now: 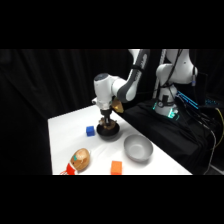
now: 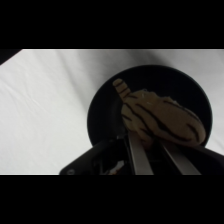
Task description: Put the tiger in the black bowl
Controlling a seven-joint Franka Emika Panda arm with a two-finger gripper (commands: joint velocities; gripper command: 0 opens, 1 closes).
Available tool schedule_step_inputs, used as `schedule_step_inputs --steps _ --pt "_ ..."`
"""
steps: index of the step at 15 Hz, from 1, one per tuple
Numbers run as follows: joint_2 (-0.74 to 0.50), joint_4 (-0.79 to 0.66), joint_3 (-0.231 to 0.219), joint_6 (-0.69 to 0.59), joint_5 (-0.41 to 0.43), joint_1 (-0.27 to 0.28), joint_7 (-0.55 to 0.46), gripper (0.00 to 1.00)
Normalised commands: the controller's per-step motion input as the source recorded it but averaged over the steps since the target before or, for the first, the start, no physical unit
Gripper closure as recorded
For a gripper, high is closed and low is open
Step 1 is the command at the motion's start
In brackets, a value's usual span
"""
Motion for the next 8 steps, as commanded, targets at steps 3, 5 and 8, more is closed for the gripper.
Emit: schedule_step_inputs --steps 3,5,8 --pt "-0.04 -0.04 -0.015 0.10 0.125 0.024 -0.17 0.35" --pt "-0.15 -0.06 -0.036 0.03 0.091 0.035 -0.16 0.18" --pt "-0.33 -0.10 -0.068 -0.09 0.007 0.065 -0.13 0.00"
